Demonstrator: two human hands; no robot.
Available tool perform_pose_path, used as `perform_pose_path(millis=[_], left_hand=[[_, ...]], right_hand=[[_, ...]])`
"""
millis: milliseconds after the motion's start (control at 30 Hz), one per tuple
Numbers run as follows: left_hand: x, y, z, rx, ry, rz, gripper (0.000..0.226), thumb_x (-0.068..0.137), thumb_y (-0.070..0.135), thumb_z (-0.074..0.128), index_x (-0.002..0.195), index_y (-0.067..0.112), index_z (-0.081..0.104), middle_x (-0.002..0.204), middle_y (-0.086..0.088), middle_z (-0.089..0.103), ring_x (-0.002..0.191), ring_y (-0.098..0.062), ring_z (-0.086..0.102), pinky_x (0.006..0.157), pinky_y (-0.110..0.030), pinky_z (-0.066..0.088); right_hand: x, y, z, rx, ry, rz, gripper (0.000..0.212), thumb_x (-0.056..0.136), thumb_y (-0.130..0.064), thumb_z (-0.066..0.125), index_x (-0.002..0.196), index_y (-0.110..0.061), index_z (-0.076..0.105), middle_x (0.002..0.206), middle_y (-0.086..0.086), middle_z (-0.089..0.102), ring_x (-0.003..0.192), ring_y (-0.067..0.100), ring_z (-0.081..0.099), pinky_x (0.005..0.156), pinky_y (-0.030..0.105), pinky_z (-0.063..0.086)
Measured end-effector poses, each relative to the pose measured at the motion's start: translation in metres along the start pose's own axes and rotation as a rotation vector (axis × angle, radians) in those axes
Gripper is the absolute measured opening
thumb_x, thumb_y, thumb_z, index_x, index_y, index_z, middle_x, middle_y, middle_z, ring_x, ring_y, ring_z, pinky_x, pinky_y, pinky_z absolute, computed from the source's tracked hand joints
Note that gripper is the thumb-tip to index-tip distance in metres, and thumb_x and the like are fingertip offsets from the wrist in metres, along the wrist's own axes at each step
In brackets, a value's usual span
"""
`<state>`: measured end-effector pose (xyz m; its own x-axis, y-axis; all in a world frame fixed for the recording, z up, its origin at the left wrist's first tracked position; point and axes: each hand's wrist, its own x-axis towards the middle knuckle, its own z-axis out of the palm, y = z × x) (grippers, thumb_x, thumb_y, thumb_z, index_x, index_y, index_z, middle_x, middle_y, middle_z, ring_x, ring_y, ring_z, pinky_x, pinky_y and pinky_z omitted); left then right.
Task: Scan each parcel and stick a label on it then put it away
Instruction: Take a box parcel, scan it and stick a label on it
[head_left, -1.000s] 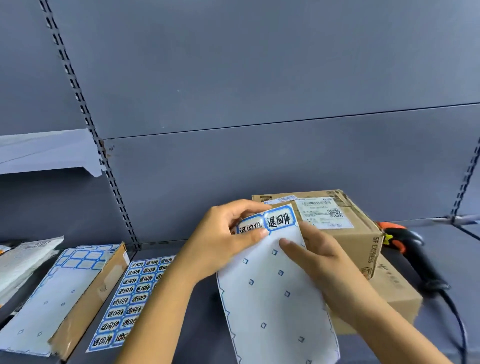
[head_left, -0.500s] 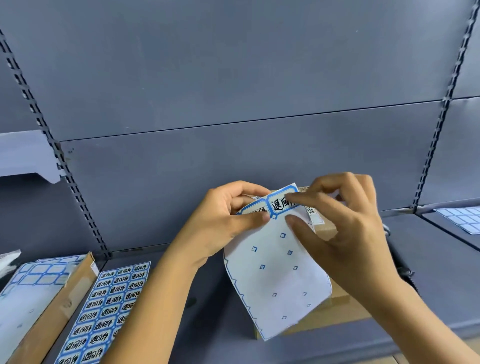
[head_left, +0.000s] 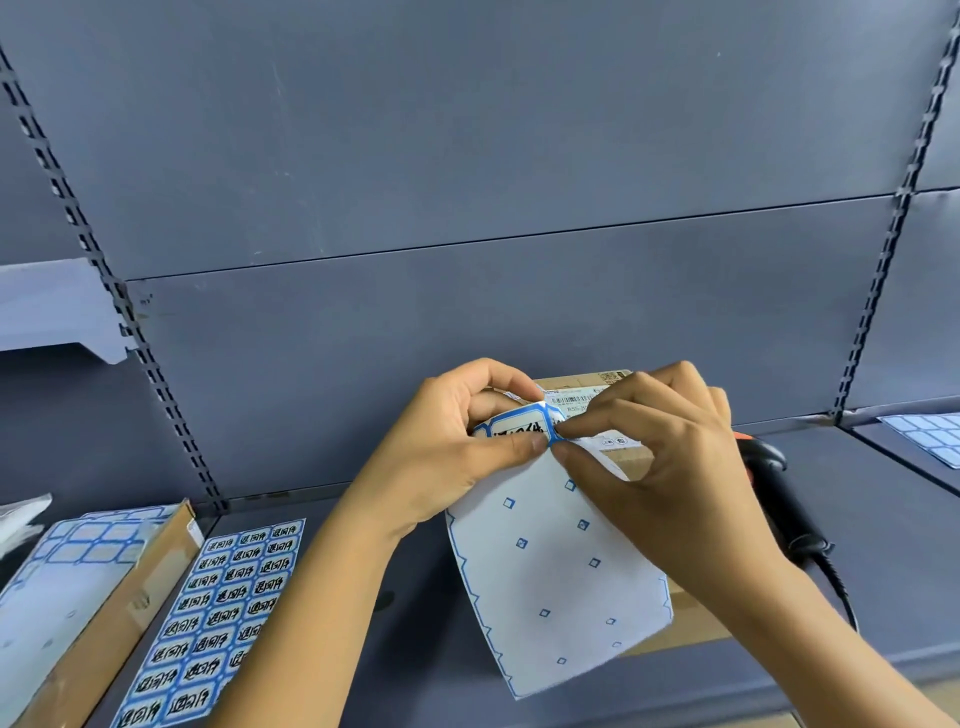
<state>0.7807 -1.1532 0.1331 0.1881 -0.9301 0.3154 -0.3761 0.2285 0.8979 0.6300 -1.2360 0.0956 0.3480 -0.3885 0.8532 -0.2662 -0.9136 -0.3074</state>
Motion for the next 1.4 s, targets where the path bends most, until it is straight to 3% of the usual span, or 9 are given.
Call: perform_pose_path(millis=[233,467,633,767,833,933,1200,1300,1400], left_hand=[[0.001,0.001,0.002,0.046,-0.014,0.010,0.025,0.078,-0.001,0.071,0.090,0.017,0.058,0.079,0.006,0.074,0.072,-0.003,0.065,0.069,-0.018,0.052],[0.000,-0.005,0.003,0.010,-0.029,-0.032,0.026,0.079,-0.004,0.070,0.090,0.016,0.058,0.082,0.005,0.075,0.073,-0.004,0.067,0.066,-0.017,0.052],[-0.001,-0.013,0.003,-0.009,-0.031,-0.078,0.025,0.079,-0.005,0.069,0.090,0.015,0.058,0.083,0.003,0.075,0.072,-0.005,0.066,0.067,-0.016,0.050],[0.001,-0.016,0.002,-0.014,-0.017,-0.094,0.026,0.079,-0.005,0.069,0.089,0.016,0.058,0.084,0.002,0.075,0.073,-0.006,0.066,0.070,-0.018,0.051],[0.001,-0.017,0.002,-0.009,-0.020,-0.087,0.025,0.079,-0.004,0.069,0.090,0.016,0.058,0.085,0.003,0.075,0.075,-0.006,0.066,0.071,-0.018,0.051],[0.002,-0.017,0.004,-0.007,-0.029,-0.087,0.024,0.079,-0.003,0.069,0.091,0.015,0.058,0.082,0.005,0.074,0.073,-0.004,0.066,0.068,-0.016,0.049],[0.003,-0.017,0.004,0.014,-0.032,-0.083,0.025,0.079,-0.005,0.069,0.091,0.014,0.058,0.078,0.007,0.074,0.068,-0.002,0.064,0.065,-0.014,0.048],[0.003,-0.018,0.003,-0.002,-0.032,-0.092,0.026,0.080,-0.007,0.067,0.092,0.013,0.058,0.081,0.003,0.074,0.070,-0.008,0.065,0.068,-0.018,0.051],[0.003,-0.018,0.002,-0.004,-0.031,-0.088,0.027,0.081,-0.009,0.065,0.091,0.015,0.058,0.083,-0.001,0.074,0.070,-0.012,0.065,0.069,-0.023,0.052]], right_hand=[[0.001,0.003,0.000,0.023,-0.030,0.031,0.021,0.076,-0.045,0.056,0.073,-0.032,0.071,0.076,-0.016,0.062,0.079,0.007,0.040,0.078,0.023,0.026],[0.000,0.006,0.000,0.093,-0.117,0.114,0.010,0.073,-0.040,0.061,0.064,-0.044,0.060,0.075,-0.016,0.063,0.077,0.004,0.041,0.082,0.021,0.029],[0.002,0.007,-0.001,0.232,-0.175,0.210,0.018,0.070,-0.033,0.061,0.058,-0.045,0.056,0.078,-0.015,0.063,0.082,0.005,0.046,0.071,0.028,0.037],[0.001,0.006,0.000,0.093,-0.167,0.111,0.008,0.074,-0.044,0.060,0.069,-0.041,0.065,0.077,-0.016,0.063,0.078,0.005,0.043,0.075,0.032,0.034],[-0.001,0.008,0.002,0.004,-0.155,0.051,0.019,0.075,-0.048,0.056,0.073,-0.035,0.070,0.078,-0.014,0.062,0.076,0.009,0.043,0.073,0.034,0.031],[-0.003,0.009,0.004,-0.045,-0.138,0.014,0.019,0.076,-0.046,0.056,0.072,-0.033,0.070,0.074,-0.014,0.061,0.073,0.010,0.040,0.070,0.035,0.030],[-0.001,0.009,0.005,0.010,-0.156,0.065,0.015,0.076,-0.038,0.056,0.062,-0.033,0.060,0.069,-0.014,0.058,0.072,0.008,0.040,0.072,0.030,0.030],[0.002,0.005,0.002,0.123,-0.191,0.177,0.018,0.071,-0.030,0.062,0.060,-0.040,0.054,0.069,-0.015,0.058,0.075,0.005,0.045,0.071,0.019,0.033],[0.005,0.003,-0.001,0.325,-0.216,0.326,0.024,0.075,-0.024,0.069,0.057,-0.037,0.059,0.070,-0.015,0.058,0.076,0.002,0.049,0.064,0.011,0.037]])
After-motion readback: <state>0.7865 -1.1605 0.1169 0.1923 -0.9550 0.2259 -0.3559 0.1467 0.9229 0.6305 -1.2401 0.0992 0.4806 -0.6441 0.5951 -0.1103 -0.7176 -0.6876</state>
